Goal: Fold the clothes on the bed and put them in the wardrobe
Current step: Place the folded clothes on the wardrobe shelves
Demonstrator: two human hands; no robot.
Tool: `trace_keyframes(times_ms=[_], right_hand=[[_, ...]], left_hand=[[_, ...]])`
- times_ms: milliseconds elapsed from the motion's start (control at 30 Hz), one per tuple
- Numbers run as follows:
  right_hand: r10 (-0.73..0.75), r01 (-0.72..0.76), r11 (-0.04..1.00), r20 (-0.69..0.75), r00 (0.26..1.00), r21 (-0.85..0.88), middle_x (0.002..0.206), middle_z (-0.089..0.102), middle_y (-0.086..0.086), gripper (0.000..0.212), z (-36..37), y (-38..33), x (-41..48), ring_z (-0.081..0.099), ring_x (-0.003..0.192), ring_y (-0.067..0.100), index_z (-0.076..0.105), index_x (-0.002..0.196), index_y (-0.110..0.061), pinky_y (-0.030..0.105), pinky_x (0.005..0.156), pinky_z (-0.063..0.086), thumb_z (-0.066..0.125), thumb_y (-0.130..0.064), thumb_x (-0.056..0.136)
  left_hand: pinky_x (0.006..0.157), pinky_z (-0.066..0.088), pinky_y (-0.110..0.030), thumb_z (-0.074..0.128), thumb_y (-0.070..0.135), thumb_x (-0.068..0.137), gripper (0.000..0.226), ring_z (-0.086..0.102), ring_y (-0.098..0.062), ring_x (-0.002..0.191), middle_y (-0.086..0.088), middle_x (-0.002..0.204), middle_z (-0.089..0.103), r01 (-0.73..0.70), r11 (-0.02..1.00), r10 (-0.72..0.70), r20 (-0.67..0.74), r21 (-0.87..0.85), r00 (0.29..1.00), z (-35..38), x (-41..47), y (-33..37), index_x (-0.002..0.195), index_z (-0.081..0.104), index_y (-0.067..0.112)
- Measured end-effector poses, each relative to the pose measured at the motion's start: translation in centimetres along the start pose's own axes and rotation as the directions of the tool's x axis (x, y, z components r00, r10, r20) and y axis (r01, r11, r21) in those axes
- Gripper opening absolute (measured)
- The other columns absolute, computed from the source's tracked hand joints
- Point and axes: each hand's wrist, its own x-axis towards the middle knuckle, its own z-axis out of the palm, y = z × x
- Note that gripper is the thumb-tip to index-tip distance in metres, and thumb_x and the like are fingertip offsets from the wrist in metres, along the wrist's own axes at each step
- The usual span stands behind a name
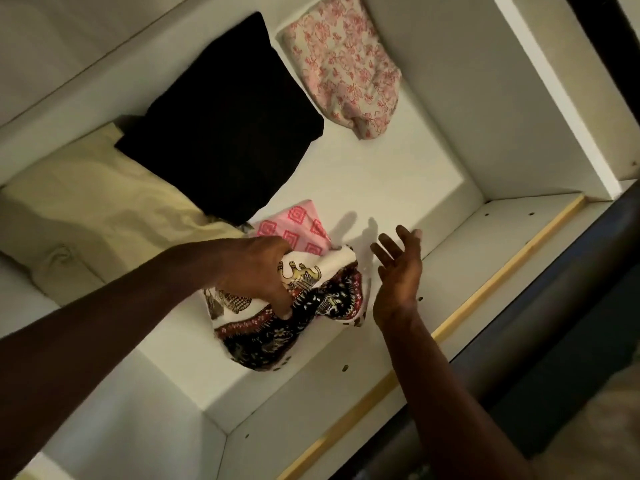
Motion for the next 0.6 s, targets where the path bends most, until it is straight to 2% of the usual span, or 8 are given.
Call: trace_keyframes(times_ms=[100,167,233,300,367,467,533,600], right_hand=[[0.201,-0.234,0.944,0.155,0.967,0.234,0.14,0.062,0.016,0.083,-1.0,-0.4,-0.4,0.059,0.129,0.04,0.05,0.148,-0.018,0.063,0.112,0.041,0.038,-0.078,0.093],[0.213,-0.293,0.903,0.266,0.94,0.314,0.142,0.061,0.015,0.091,-1.6,-1.3,-0.8,0.063,0.125,0.037,0.053,0.15,-0.015,0.053,0.102,0.052,0.032,-0.082,0.09],[0.224,-0.351,0.852,0.336,0.915,0.388,0.117,0.076,0.012,0.089,-1.9,-2.4,-0.7,0.076,0.099,0.028,0.078,0.119,-0.011,0.038,0.077,0.062,0.022,-0.077,0.096],[0.162,-0.305,0.849,0.338,0.927,0.431,0.092,0.08,0.01,0.093,-1.9,-3.7,-0.4,0.078,0.078,0.023,0.085,0.083,-0.008,0.031,0.06,0.061,0.016,-0.07,0.1],[0.114,-0.27,0.854,0.346,0.931,0.444,0.115,0.076,0.015,0.089,-1.5,-4.3,0.3,0.075,0.103,0.029,0.081,0.107,-0.005,0.04,0.082,0.062,0.027,-0.075,0.094],[0.107,-0.207,0.914,0.285,0.952,0.348,0.146,0.059,0.016,0.088,-1.7,-3.5,2.7,0.055,0.136,0.039,0.056,0.147,-0.016,0.058,0.111,0.045,0.059,-0.075,0.081],[0.218,-0.238,0.955,0.123,0.968,0.179,0.141,0.062,0.013,0.086,-1.6,-3.6,3.9,0.058,0.13,0.04,0.052,0.148,-0.02,0.06,0.109,0.047,0.086,-0.051,0.075],[0.317,-0.313,0.948,-0.162,0.934,0.054,0.136,0.061,0.009,0.072,-1.6,-3.9,5.0,0.061,0.122,0.035,0.047,0.148,-0.022,0.058,0.104,0.051,0.083,-0.028,0.085]], left_hand=[[0.078,0.064,-0.042,0.094,0.008,0.059,0.066,0.077,-0.023,0.09,-0.006,0.101,0.079,-0.107,0.896,0.147,0.06,-0.432,0.987,-1.4,-3.0,2.3,0.118,0.064,0.016],[0.076,0.062,-0.032,0.087,0.001,0.064,0.052,0.077,-0.02,0.093,-0.005,0.102,0.08,-0.223,0.802,0.272,0.007,-0.554,0.962,-2.5,-3.4,4.7,0.111,0.07,0.016],[0.083,0.061,-0.035,0.083,0.0,0.066,0.042,0.076,-0.022,0.1,-0.004,0.106,0.079,-0.291,0.731,0.317,-0.071,-0.617,0.946,-4.0,-2.3,6.7,0.101,0.079,0.023],[0.086,0.062,-0.041,0.082,0.003,0.065,0.036,0.077,-0.025,0.097,-0.004,0.103,0.08,-0.264,0.722,0.285,-0.072,-0.639,0.956,-5.7,1.1,8.4,0.093,0.083,0.026],[0.096,0.057,-0.042,0.086,0.012,0.069,0.045,0.074,-0.025,0.105,-0.003,0.109,0.079,-0.28,0.791,0.232,-0.156,-0.545,0.96,-6.8,5.6,9.7,0.112,0.075,0.021],[0.109,0.046,-0.041,0.088,0.033,0.073,0.099,0.056,-0.026,0.132,-0.004,0.145,0.059,-0.276,0.956,0.201,-0.461,-0.099,0.864,-6.8,12.7,11.4,0.155,0.033,0.023],[0.115,0.04,-0.049,0.083,0.043,0.075,0.108,0.044,-0.03,0.143,-0.006,0.16,0.04,-0.191,0.973,0.233,-0.561,0.132,0.794,-5.6,15.9,11.7,0.161,0.019,0.031],[0.116,0.032,-0.054,0.076,0.045,0.083,0.096,0.032,-0.032,0.15,-0.008,0.166,0.029,-0.1,0.97,0.224,-0.66,0.221,0.717,-4.0,17.3,11.2,0.16,0.02,0.03]])
